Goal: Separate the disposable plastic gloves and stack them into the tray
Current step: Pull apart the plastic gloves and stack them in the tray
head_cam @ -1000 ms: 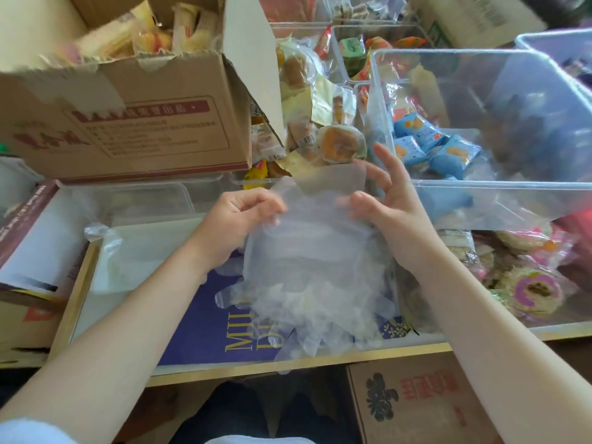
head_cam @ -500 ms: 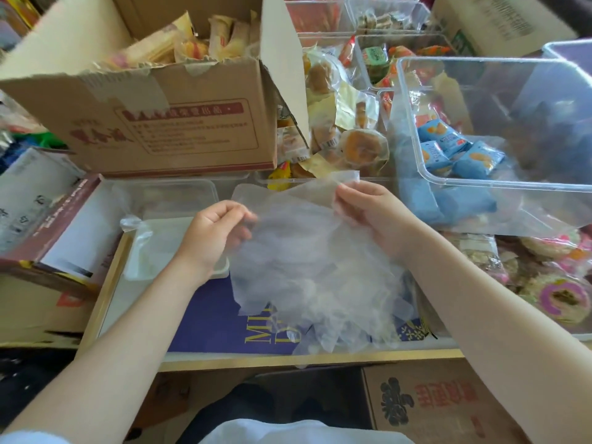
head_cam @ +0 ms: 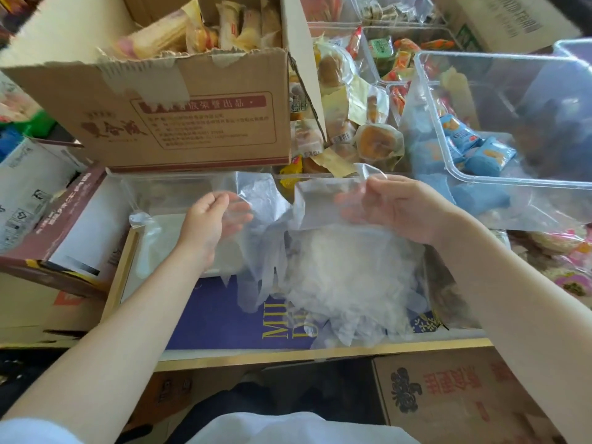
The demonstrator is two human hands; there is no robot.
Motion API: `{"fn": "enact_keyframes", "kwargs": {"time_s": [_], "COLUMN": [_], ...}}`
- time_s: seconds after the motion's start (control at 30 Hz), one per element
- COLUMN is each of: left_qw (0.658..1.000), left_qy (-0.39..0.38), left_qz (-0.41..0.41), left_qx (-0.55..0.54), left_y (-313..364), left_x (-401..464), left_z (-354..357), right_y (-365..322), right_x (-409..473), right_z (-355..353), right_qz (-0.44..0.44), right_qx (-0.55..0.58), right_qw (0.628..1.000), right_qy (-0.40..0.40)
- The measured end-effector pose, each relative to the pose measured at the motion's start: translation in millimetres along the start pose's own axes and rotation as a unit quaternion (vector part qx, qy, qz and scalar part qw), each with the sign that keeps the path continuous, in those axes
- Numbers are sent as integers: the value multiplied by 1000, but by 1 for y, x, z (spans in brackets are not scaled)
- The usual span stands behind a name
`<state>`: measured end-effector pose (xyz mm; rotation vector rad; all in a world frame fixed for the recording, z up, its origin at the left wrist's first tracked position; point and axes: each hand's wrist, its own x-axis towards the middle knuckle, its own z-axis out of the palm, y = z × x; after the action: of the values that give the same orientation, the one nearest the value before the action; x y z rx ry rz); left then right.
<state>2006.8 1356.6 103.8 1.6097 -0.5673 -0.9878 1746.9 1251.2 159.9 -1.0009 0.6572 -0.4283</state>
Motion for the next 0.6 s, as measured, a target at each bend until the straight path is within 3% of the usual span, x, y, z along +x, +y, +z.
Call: {"fn": "enact_keyframes", "kwargs": {"time_s": [0.1, 0.23, 0.27, 0.33, 0.43, 0.5, 0.53, 0.6], "left_qw": [999, 990, 985, 975, 969, 967, 965, 961], "left_qy": [-15, -68, -90, -132, -158, -159, -162, -177], "left_qz": [-4, -34, -47, -65, -57, -46, -43, -42], "left_qx": [-38, -122, -143, -168, -180, -194, -201, -210], "left_y": [6, 16, 19, 23, 27, 29, 29, 29], "left_x": [8, 15, 15, 15, 18, 20, 21, 21], "left_z": [-2, -2, -1, 2, 4, 3, 2, 1], "right_y": [-6, -6, -3, 5, 15, 19, 21, 26], "right_x": [-2, -1, 1, 8, 14, 12, 10, 10], "right_z": [12, 16, 15, 12, 7, 8, 12, 31], "right_qz": [-20, -35, -38, -44, -96, -194, -236, -276], "right_qx": [46, 130, 128, 16, -202, -295, -325, -372], "right_qw": [999, 990, 990, 986, 914, 822, 780, 743], "right_qy": [-13, 27, 54, 161, 337, 448, 480, 484]}}
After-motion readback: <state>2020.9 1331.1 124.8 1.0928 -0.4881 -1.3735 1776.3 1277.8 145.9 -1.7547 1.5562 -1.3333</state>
